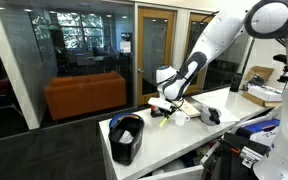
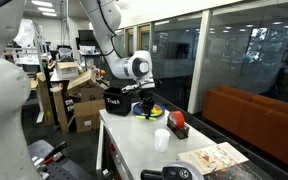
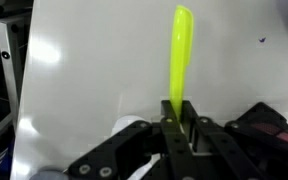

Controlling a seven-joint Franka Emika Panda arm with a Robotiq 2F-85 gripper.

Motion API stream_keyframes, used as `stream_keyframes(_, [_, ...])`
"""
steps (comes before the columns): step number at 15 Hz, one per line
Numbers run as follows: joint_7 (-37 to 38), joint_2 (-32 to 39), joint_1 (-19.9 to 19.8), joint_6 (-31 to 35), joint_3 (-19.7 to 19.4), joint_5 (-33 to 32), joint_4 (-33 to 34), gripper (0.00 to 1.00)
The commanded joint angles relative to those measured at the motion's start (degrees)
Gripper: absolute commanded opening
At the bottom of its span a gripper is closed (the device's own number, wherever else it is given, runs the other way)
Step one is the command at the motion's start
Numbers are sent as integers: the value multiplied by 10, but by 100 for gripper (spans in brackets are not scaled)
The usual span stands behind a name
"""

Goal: Put the yellow object inside the white mug

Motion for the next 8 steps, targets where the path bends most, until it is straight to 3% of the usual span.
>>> stream_keyframes(1, [72,-36,16,6,-19,-91,-29,3])
stream_keyframes(8, [179,-60,4,-9,-14,-230,-41,3])
